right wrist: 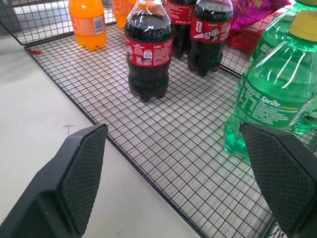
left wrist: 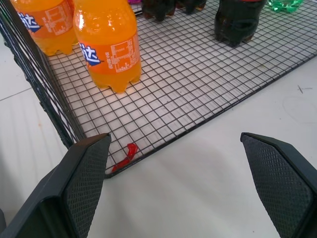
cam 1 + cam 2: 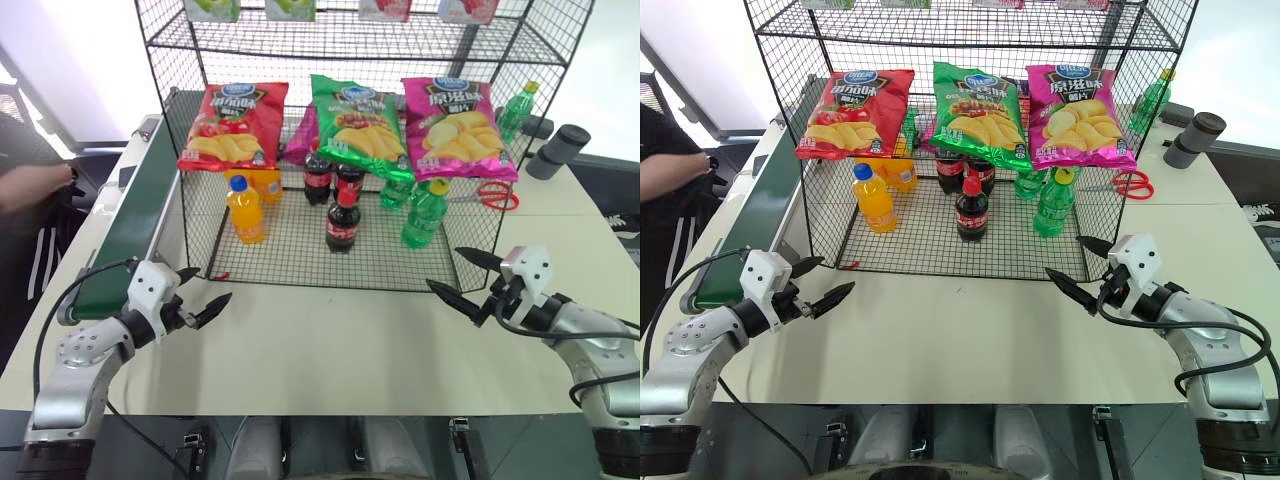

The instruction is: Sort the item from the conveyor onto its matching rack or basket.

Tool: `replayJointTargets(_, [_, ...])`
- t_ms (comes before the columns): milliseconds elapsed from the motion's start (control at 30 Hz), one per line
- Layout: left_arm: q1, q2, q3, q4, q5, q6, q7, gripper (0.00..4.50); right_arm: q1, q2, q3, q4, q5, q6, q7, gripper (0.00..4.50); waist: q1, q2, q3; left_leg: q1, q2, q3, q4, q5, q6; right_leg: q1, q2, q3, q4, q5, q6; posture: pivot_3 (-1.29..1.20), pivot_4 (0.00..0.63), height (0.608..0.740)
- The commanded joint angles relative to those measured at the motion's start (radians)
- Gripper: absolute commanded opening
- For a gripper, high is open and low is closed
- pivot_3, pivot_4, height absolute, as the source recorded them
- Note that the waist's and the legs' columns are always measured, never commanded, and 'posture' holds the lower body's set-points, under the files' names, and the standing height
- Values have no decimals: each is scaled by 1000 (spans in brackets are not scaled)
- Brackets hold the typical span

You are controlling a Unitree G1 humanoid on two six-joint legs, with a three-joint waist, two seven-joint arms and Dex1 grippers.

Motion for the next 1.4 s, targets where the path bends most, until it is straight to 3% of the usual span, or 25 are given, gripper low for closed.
replayJointTargets(33, [-11,-6,24,-28,-18,-6,14,4500,-21,11,3,2,-1,-26,4,4436,0,0,0,0,0,0,0,0,0,0,0,0,0,0,0,0,150,740])
replayJointTargets(700, [-15,-27,7,-4,-5,-68,12,4500,-22,29,30,-80,0,20,-40,4436,1,0,0,0,0,0,0,0,0,0,0,0,0,0,0,0,150,740])
replayJointTargets(1400, [-38,-51,0,42,7,-115,8,4500,-27,50,24,-36,-34,-17,-82,4436,1,0,0,0,0,0,0,0,0,0,1,0,1,0,0,0,150,740])
